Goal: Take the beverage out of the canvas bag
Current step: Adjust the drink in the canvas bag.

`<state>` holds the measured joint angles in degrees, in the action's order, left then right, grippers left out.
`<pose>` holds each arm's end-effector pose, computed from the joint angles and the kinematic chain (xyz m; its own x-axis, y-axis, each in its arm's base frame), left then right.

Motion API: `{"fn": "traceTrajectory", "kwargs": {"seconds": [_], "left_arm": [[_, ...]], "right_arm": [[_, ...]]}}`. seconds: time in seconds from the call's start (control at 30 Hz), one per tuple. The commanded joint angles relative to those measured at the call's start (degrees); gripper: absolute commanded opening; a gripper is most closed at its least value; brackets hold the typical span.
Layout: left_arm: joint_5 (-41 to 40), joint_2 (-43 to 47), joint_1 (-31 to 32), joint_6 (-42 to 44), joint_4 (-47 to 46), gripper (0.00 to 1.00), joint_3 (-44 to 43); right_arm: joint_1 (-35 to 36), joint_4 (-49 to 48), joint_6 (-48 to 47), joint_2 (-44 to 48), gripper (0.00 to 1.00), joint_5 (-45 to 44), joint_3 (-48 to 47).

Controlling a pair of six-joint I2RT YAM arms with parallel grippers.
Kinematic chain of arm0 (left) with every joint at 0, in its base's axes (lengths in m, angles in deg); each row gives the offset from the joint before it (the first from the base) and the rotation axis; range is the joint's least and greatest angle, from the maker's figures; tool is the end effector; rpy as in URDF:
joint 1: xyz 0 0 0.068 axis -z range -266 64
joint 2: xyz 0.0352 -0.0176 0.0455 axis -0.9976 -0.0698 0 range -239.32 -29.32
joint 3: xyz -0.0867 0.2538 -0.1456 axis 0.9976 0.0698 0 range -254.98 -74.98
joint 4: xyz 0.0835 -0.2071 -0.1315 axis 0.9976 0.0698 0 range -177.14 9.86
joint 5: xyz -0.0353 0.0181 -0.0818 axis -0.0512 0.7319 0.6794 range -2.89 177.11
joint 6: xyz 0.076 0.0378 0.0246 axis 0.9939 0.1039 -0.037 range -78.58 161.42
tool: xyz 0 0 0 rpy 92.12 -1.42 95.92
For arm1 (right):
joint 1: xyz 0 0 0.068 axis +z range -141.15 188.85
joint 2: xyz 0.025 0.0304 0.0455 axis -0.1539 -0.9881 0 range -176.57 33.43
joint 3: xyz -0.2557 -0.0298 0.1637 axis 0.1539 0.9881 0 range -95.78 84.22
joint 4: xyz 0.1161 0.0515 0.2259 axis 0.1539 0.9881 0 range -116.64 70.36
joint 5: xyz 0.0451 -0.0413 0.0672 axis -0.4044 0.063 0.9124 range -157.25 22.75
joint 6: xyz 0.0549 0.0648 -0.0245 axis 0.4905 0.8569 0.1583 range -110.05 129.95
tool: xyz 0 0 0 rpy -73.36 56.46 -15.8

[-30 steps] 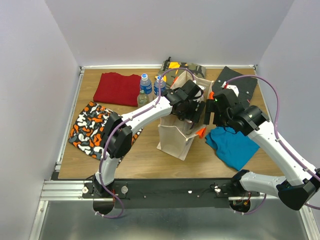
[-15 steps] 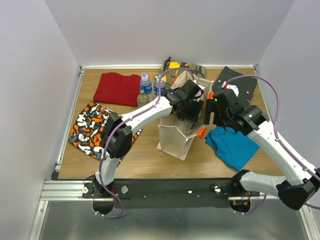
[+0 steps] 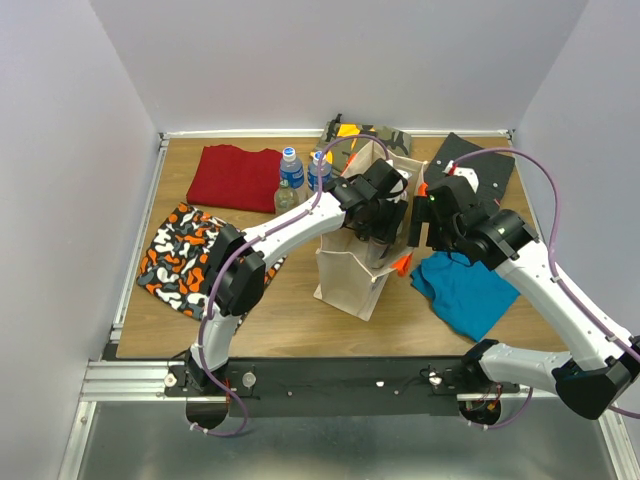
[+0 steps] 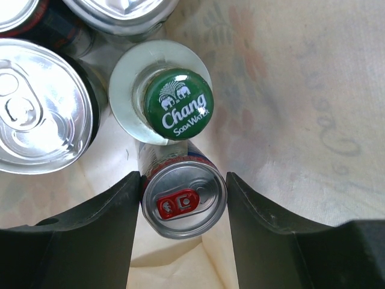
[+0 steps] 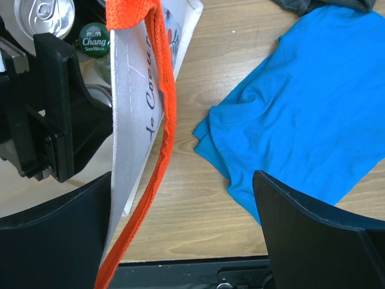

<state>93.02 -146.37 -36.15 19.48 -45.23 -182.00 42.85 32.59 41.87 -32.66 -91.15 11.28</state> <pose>0.3151 -0.3861 0.2754 -0.7703 0.3368 -0.5415 0.5535 0.7748 -0.3055 0.2020 0.0978 0.3583 -0.7192 0.0981 -0.6878 0.0873 0.9949 0.0506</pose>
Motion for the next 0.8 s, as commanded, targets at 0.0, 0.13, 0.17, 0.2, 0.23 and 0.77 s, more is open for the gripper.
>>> {"fn": "traceTrajectory", "kwargs": {"seconds": [0.0,0.13,0.17,0.2,0.23,0.77], "left_arm": [[-1.34,0.42,0.08,0.66,2.64,0.0,-3.36],[-0.82,0.07,0.08,0.93,4.14,0.0,-7.66],[-0.73,0.16,0.08,0.93,4.32,0.0,-8.11],[-0.64,0.25,-0.01,0.93,4.58,0.0,-8.64],[-0.64,0.07,0.08,1.01,5.37,0.0,-9.95],[-1.25,1.74,0.08,2.69,11.53,0.0,-12.86]], "right_arm": [[-0.25,-0.51,0.6,0.52,1.0,-3.52,-1.58],[-0.25,-0.6,0.51,0.25,1.0,-4.05,-2.02],[-0.25,-0.6,0.51,0.34,1.0,-4.05,-2.02],[-0.25,-0.69,0.51,0.34,1.0,-4.14,-2.02],[-0.25,-0.77,0.42,0.43,1.0,-4.31,-2.02],[-0.34,-1.83,-0.1,0.61,1.0,-4.49,-2.2]]}}
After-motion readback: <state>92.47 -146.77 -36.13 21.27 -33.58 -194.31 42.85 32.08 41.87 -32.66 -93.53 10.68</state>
